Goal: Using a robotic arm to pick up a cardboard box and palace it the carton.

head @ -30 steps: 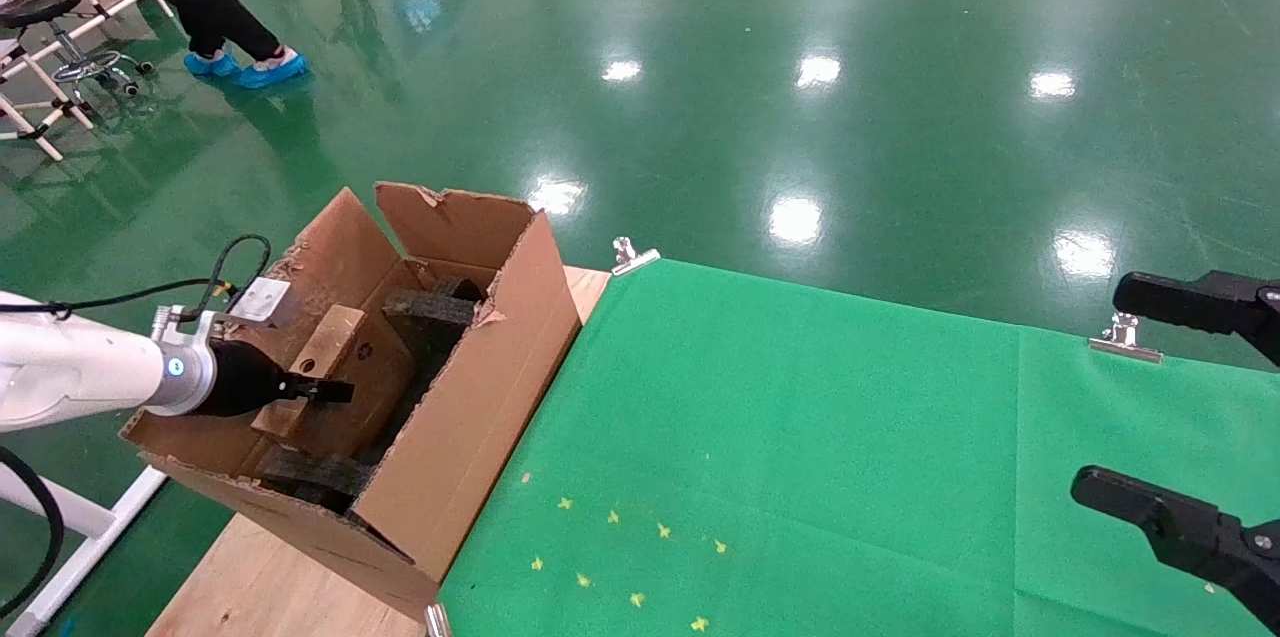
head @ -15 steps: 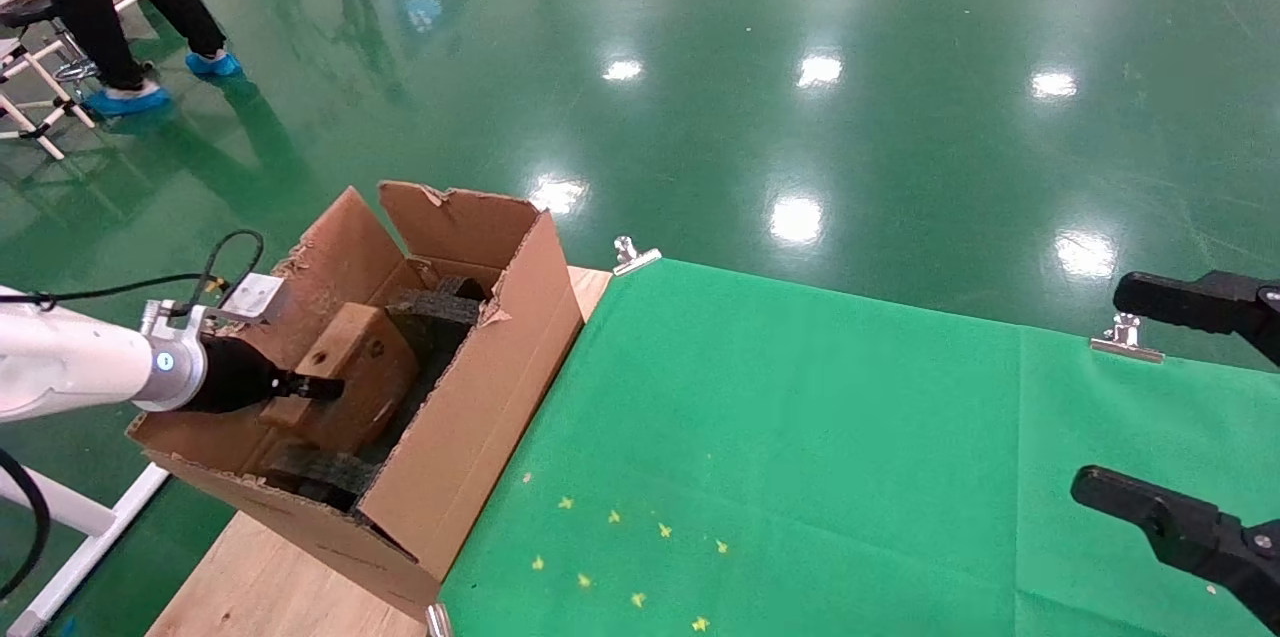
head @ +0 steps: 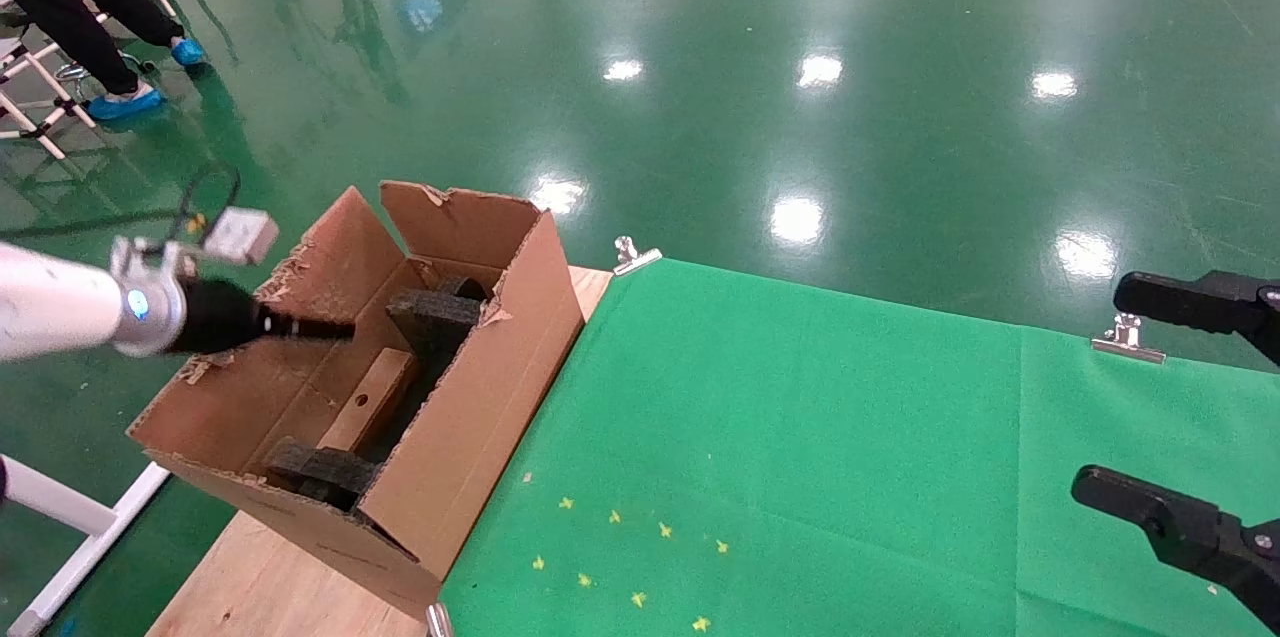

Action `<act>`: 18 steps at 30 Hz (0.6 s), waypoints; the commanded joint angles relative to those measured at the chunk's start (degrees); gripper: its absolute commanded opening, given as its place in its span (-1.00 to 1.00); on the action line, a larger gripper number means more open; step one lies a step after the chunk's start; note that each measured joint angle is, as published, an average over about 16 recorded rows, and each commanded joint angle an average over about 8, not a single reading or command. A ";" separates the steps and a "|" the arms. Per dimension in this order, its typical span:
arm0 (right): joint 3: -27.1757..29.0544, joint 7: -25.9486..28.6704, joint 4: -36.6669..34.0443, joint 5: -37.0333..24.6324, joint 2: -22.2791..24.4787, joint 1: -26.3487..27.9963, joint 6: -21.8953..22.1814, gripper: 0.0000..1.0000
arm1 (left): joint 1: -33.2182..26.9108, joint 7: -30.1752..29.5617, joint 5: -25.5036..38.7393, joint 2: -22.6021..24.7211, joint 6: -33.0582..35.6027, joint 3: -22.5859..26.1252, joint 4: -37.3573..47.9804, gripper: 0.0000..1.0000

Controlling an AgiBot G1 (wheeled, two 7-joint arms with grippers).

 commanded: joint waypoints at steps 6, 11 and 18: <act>0.00 0.00 0.00 0.00 0.00 0.00 0.00 1.00 | -4.18 0.00 -3.91 -3.08 7.32 -2.50 -5.11 1.00; 0.00 0.00 0.00 0.00 0.00 0.00 0.00 1.00 | -5.21 -1.10 -9.84 -5.95 16.63 -5.82 -10.21 1.00; 0.00 0.00 0.00 0.00 0.00 0.00 0.00 1.00 | -3.20 -6.00 -19.65 -8.07 29.29 -10.59 -14.00 1.00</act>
